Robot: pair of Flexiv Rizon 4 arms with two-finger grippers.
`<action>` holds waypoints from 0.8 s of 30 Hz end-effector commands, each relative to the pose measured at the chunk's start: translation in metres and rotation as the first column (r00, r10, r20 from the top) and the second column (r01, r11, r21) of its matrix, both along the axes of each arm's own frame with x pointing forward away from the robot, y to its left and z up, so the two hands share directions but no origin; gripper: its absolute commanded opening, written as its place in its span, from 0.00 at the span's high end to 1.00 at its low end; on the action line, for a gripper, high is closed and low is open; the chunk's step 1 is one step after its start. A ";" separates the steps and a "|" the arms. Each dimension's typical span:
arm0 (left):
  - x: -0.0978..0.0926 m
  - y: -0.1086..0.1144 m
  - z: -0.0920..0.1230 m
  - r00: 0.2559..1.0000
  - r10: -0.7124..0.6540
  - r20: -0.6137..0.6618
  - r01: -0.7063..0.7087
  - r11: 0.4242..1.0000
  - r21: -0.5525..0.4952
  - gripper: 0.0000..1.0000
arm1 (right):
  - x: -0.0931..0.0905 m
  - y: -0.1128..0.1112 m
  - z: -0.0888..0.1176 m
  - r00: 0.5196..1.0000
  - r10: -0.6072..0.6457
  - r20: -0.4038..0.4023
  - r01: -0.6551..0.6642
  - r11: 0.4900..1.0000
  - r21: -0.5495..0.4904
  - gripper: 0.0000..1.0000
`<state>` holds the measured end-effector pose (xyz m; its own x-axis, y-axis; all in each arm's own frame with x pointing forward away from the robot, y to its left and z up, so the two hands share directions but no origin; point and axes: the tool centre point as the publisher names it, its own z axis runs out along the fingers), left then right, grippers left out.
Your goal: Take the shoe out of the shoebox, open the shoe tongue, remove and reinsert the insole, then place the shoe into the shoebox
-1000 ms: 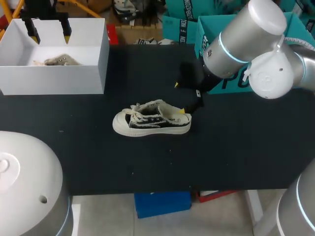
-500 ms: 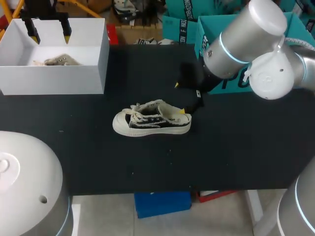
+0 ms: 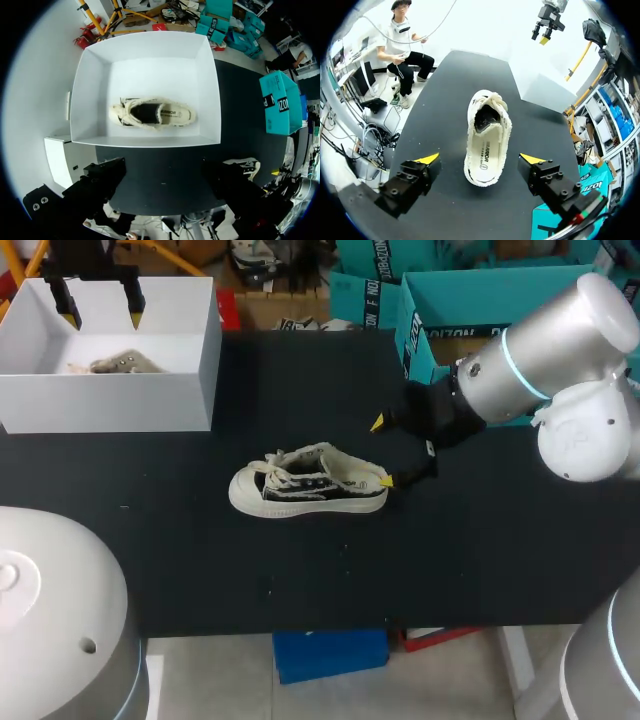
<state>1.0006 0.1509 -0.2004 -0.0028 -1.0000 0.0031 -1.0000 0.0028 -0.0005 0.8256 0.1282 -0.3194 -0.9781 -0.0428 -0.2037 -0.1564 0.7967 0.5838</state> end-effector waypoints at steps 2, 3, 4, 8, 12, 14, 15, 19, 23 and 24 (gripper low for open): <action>0.000 0.000 0.000 1.000 0.001 -0.001 -0.001 1.000 0.001 0.00 | 0.008 -0.003 -0.021 1.000 0.004 -0.024 -0.003 0.998 0.066 0.00; 0.000 0.000 0.000 1.000 0.001 -0.001 -0.001 1.000 0.001 0.00 | 0.009 -0.003 -0.025 1.000 0.004 -0.028 -0.002 0.998 0.070 0.00; 0.000 0.000 0.000 1.000 0.001 -0.001 -0.001 1.000 0.001 0.00 | 0.010 -0.003 -0.028 0.999 0.000 -0.034 0.002 0.997 0.080 0.00; 0.000 0.000 0.000 1.000 0.001 -0.001 -0.001 1.000 0.001 0.00 | 0.015 -0.005 -0.045 0.998 -0.020 -0.060 0.027 0.994 0.109 0.00; 0.000 0.000 0.000 1.000 0.001 -0.001 -0.001 1.000 0.001 0.00 | 0.019 -0.008 -0.059 0.996 -0.043 -0.077 0.054 0.987 0.151 0.00; 0.000 0.000 0.000 1.000 0.001 -0.001 -0.001 1.000 0.001 0.00 | 0.020 -0.010 -0.064 0.995 -0.049 -0.084 0.063 0.985 0.162 0.00; 0.000 0.000 0.000 1.000 0.001 -0.001 -0.001 1.000 0.001 0.00 | 0.020 -0.010 -0.066 0.995 -0.052 -0.086 0.065 0.984 0.165 0.00; 0.000 0.000 0.000 1.000 0.001 -0.001 -0.001 1.000 0.001 0.00 | 0.021 -0.010 -0.073 0.994 -0.056 -0.097 0.074 0.980 0.185 0.00; 0.000 0.000 0.000 1.000 0.001 -0.001 -0.001 1.000 0.001 0.00 | 0.023 -0.009 -0.078 0.993 -0.052 -0.102 0.074 0.973 0.219 0.00; 0.000 0.000 0.000 1.000 0.001 -0.001 -0.001 1.000 0.001 0.00 | 0.024 -0.009 -0.079 0.993 -0.051 -0.103 0.074 0.970 0.231 0.00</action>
